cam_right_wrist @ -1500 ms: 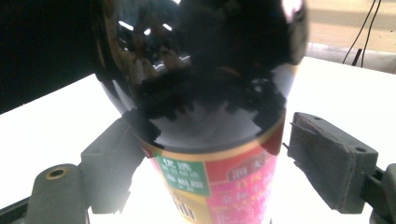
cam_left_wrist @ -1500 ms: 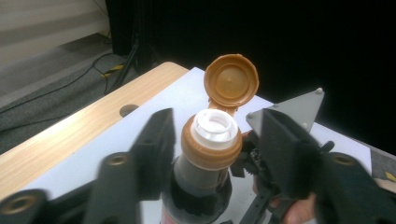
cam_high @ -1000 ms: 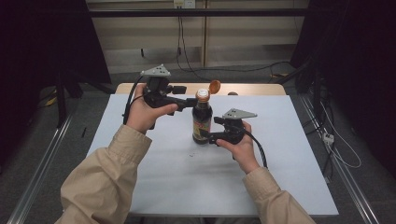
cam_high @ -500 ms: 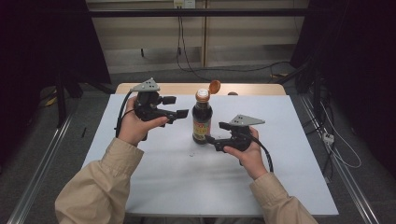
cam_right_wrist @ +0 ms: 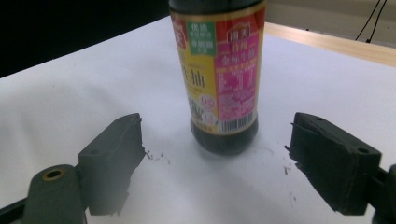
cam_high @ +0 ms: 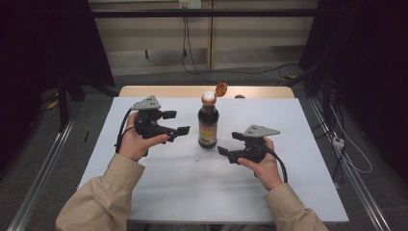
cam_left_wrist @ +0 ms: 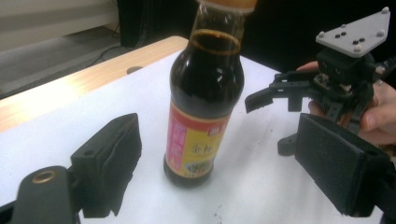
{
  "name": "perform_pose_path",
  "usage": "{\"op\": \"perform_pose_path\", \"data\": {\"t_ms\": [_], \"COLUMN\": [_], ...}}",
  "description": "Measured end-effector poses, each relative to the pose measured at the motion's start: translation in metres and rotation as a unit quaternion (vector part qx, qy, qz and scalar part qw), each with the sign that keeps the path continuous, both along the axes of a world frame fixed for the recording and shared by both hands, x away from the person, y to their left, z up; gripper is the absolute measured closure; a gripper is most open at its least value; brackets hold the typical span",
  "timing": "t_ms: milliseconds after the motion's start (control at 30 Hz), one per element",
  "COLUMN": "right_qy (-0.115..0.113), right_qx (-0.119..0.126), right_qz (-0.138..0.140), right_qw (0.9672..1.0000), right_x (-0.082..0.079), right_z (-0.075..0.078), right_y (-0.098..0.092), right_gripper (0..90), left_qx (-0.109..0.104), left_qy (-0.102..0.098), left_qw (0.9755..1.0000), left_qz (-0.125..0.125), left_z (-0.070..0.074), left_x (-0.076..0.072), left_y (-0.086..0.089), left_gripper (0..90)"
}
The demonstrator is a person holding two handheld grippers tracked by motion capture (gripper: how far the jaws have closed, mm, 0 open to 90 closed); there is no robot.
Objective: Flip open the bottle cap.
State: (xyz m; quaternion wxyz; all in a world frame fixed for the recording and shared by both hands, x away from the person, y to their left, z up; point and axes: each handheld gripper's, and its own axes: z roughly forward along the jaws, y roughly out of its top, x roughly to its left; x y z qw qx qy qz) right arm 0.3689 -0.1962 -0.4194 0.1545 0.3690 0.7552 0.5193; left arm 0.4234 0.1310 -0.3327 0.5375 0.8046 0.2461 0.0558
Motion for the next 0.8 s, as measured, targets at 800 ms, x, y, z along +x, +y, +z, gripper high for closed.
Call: {"op": "perform_pose_path", "data": {"t_ms": [800], "right_qy": [-0.004], "right_qx": [-0.004], "right_qz": [0.001], "right_qw": [1.0000], "right_x": [-0.028], "right_z": [-0.006], "right_y": [-0.022], "right_gripper": [16.9], "left_qx": [-0.009], "left_qy": [0.017], "left_qw": [0.9995], "left_qz": [0.023], "left_z": [-0.039], "left_x": [-0.020], "left_y": [0.037], "left_gripper": [10.1]}}
